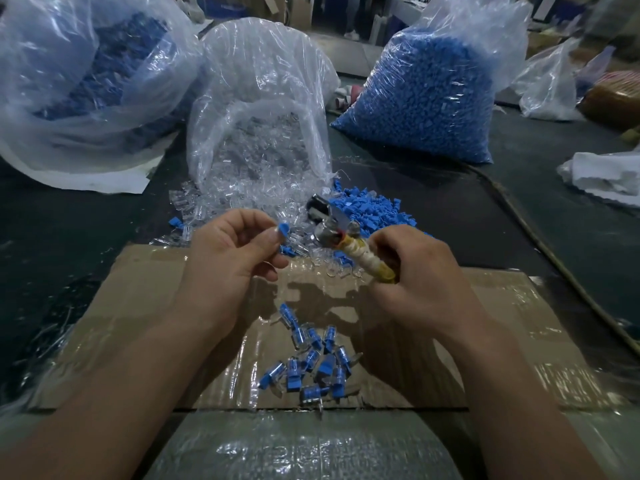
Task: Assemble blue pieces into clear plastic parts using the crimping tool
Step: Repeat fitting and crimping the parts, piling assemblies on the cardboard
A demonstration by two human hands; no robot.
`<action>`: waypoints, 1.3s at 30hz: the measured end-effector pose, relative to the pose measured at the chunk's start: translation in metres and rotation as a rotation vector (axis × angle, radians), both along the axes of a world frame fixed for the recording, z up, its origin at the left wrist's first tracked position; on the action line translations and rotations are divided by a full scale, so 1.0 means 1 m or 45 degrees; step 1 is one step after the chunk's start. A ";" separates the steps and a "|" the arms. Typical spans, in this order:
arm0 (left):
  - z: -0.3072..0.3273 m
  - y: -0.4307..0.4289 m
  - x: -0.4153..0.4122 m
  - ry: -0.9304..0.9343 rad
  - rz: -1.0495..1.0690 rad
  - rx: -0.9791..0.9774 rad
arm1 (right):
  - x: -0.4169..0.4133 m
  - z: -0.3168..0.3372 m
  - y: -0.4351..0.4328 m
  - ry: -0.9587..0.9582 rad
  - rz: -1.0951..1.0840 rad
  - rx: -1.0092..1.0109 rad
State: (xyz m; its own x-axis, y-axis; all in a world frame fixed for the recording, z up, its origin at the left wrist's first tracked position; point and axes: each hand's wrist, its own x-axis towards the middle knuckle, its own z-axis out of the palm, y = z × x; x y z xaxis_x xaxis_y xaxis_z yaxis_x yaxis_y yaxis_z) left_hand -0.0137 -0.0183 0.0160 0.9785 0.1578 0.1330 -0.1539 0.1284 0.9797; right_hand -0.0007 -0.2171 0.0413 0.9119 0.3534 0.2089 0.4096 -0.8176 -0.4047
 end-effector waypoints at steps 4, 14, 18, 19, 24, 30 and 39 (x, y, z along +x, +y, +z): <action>0.001 -0.003 -0.002 -0.036 0.005 0.088 | -0.001 -0.004 0.004 0.053 0.036 -0.011; 0.004 -0.005 -0.006 -0.092 0.027 0.135 | -0.001 -0.009 0.009 0.112 0.083 -0.008; 0.004 -0.004 -0.006 -0.094 0.026 0.157 | -0.003 -0.009 0.011 0.135 0.117 -0.054; 0.005 -0.004 -0.006 -0.098 0.025 0.161 | -0.003 -0.009 0.011 0.137 0.122 -0.058; 0.004 -0.006 -0.007 -0.120 0.027 0.185 | -0.004 -0.005 0.012 0.175 0.115 -0.016; 0.005 -0.009 -0.009 -0.151 0.053 0.207 | -0.005 -0.003 0.013 0.169 0.112 0.020; 0.006 -0.011 -0.009 -0.132 0.068 0.248 | -0.005 -0.004 0.014 0.188 0.112 0.020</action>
